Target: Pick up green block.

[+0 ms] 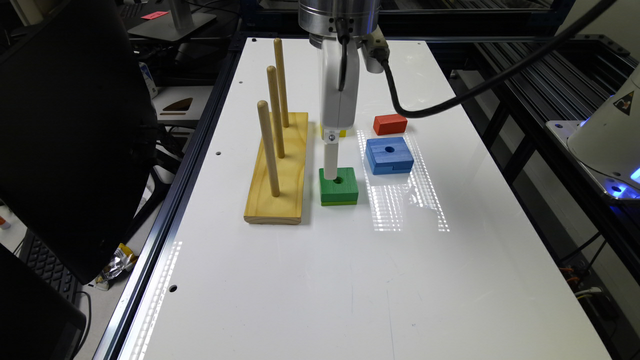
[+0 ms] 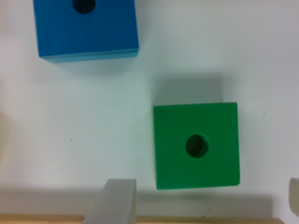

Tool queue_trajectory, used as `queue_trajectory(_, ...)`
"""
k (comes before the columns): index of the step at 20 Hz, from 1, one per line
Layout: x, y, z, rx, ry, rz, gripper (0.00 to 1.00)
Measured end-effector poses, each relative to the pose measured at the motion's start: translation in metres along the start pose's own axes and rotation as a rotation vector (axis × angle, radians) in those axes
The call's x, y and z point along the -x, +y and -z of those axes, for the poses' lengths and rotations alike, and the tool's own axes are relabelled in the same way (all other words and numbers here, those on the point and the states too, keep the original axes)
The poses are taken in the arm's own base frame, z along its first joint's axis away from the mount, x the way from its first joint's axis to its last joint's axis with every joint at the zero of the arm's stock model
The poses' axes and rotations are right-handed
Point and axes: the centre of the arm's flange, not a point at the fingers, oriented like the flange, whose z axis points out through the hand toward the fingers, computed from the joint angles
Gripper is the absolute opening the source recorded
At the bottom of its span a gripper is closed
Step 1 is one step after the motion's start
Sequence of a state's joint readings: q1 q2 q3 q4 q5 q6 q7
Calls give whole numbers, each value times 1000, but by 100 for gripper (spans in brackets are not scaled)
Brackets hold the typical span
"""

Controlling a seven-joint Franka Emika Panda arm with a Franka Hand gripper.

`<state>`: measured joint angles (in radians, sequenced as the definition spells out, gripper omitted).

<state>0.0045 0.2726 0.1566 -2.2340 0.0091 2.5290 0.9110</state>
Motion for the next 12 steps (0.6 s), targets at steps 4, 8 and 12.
queue_trajectory(4,1,0,-7,3,-6,0,100)
queue_trajectory(8,0,0,-16,-1,-6,-1,100)
queue_trajectory(12,0,0,-17,-2,-6,-1,100)
